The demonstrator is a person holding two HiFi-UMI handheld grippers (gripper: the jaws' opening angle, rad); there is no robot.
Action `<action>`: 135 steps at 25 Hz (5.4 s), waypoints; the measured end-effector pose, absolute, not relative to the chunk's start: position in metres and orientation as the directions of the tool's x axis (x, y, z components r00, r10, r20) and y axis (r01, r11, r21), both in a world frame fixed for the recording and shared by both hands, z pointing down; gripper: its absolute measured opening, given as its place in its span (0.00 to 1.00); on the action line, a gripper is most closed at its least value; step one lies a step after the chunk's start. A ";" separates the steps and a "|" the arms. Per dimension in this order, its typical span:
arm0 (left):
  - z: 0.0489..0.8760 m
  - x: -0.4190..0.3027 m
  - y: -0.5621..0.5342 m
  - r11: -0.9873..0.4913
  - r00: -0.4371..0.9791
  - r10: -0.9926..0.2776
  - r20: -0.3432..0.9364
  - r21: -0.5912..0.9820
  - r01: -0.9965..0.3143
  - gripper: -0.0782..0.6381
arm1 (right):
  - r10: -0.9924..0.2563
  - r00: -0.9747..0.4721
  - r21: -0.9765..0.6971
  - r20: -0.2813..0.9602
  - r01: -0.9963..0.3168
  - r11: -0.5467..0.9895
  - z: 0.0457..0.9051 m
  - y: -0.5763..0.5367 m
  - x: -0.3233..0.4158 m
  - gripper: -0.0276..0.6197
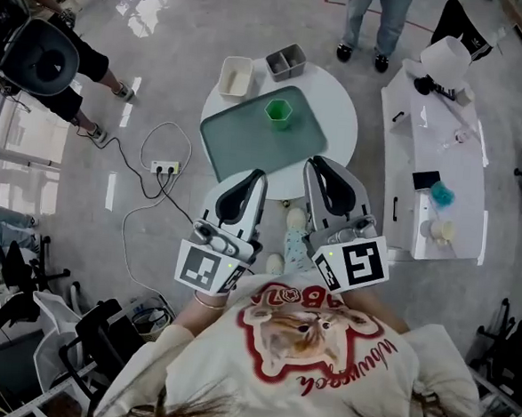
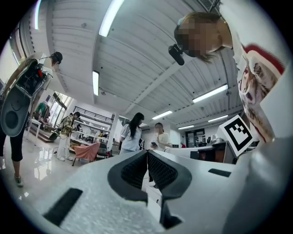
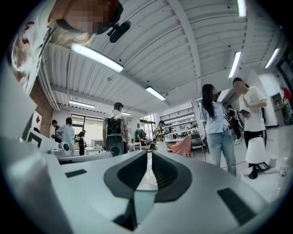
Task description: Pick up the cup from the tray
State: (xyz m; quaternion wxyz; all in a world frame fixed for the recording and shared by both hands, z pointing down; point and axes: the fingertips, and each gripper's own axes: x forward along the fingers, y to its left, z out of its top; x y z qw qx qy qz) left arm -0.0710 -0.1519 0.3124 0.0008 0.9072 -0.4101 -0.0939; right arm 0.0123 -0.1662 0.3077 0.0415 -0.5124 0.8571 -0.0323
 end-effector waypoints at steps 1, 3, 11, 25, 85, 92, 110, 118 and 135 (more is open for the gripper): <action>0.313 -0.070 -0.165 -0.658 0.641 -0.749 -0.169 0.079 -0.749 0.13 | -0.879 -0.476 -0.096 -0.038 -0.874 0.477 0.308 -0.179 0.014 0.12; 0.314 -0.067 -0.192 -0.645 0.628 -0.760 -0.165 0.080 -0.760 0.13 | -0.873 -0.487 -0.094 -0.035 -0.868 0.488 0.308 -0.206 0.019 0.12; 0.311 -0.054 -0.272 -0.605 0.585 -0.789 -0.186 0.077 -0.792 0.13 | -0.833 -0.554 -0.074 -0.018 -0.830 0.553 0.313 -0.289 0.024 0.12; 0.342 -0.076 -0.312 -0.573 0.561 -0.819 -0.118 0.122 -0.810 0.13 | -0.825 -0.565 -0.072 0.012 -0.824 0.562 0.338 -0.332 0.010 0.12; 0.458 -0.122 -0.325 -0.508 0.545 -0.837 0.054 0.296 -0.809 0.13 | -0.609 -0.599 -0.018 0.520 -0.721 0.693 0.599 -0.382 -0.061 0.52; 0.452 -0.122 -0.328 -0.522 0.552 -0.832 0.044 0.271 -0.809 0.13 | -0.672 -0.569 0.023 0.475 -0.755 0.655 0.574 -0.383 -0.051 0.52; 0.365 -0.088 -0.333 -0.614 0.610 -0.788 -0.085 0.190 -0.766 0.13 | -0.754 -0.568 -0.014 0.331 -0.802 0.598 0.395 -0.378 -0.024 0.52; 0.319 -0.070 -0.334 -0.656 0.639 -0.754 -0.150 0.127 -0.744 0.13 | -0.776 -0.575 0.017 0.259 -0.801 0.599 0.338 -0.365 -0.014 0.52; 0.299 -0.058 -0.316 -0.638 0.619 -0.766 -0.172 0.087 -0.765 0.13 | -0.779 -0.598 0.027 0.186 -0.790 0.613 0.302 -0.347 0.003 0.52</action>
